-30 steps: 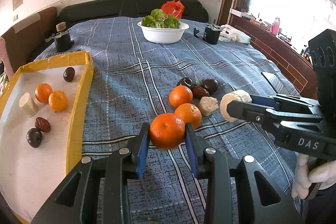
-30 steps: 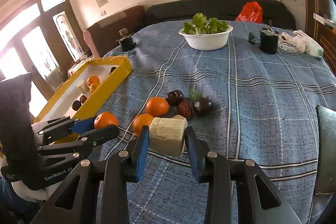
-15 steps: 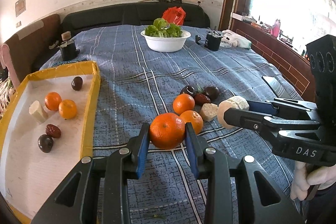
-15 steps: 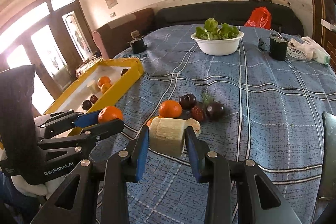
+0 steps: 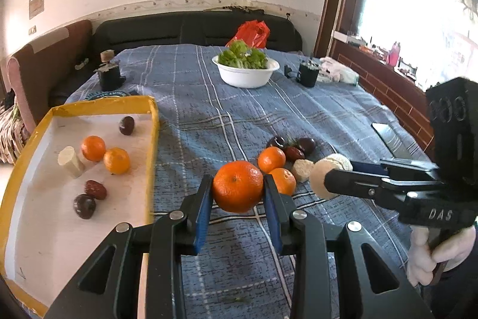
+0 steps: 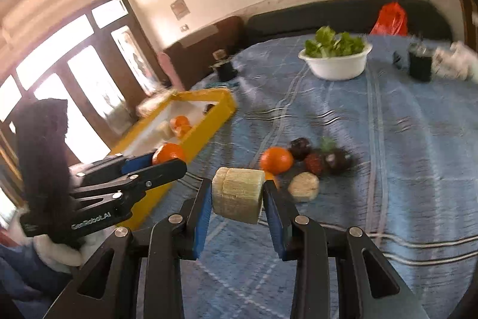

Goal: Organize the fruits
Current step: 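Carry the orange and yam piece over the tray with both grippers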

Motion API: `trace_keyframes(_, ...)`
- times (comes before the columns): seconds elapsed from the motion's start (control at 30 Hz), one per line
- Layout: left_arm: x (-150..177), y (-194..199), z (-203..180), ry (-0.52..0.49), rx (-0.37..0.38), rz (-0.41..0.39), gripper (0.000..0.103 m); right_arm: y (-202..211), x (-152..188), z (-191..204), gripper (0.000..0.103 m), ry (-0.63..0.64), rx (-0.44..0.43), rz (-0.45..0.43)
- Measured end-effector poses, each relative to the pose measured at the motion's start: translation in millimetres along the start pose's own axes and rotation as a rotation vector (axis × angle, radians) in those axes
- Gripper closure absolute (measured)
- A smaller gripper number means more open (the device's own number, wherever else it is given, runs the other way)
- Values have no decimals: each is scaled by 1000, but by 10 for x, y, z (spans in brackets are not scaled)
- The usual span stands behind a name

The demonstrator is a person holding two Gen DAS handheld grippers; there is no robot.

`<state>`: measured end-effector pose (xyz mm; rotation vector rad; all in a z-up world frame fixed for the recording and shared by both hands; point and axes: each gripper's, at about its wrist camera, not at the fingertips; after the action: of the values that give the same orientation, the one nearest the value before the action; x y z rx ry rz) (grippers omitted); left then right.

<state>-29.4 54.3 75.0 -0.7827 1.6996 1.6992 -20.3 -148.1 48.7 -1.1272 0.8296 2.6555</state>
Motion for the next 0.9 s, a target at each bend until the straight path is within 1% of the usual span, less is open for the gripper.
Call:
trace_keyframes(0.17,-43,163,327,48,-1,-5,71,-24,-46,42,65,-47,-28,1)
trace_keyframes(0.3,-28,248,703,107,-48,-11,71,-110,-85,202,65,-52,-56,25)
trace_keyframes(0.43,20,255,1136,174,-100,12,71,-270,-156,411,64,-41,-81,62)
trace_keyframes(0.53,48,233,1416,214,-114,51,71,-445,-201,569,64,-28,-98,100)
trace_keyframes(0.73,21,121,1642,191,-141,127,71,-917,-245,932,64,28,-112,185)
trace_keyframes(0.8,-8,62,1685,182,-125,153,71,-1056,-253,1053,64,62,-106,209)
trace_keyframes(0.9,-54,-38,1742,172,-124,187,71,-1291,-260,1170,64,100,-86,244)
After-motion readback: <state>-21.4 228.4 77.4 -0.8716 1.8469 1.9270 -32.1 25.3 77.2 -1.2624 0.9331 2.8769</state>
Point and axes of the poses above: each gripper's, at about its wrist camera, not at the fingertips, and y roughly against the way its jaws point, z to its left, x to its underside, and after that the axes turned 11 degrees about -x, right-handed
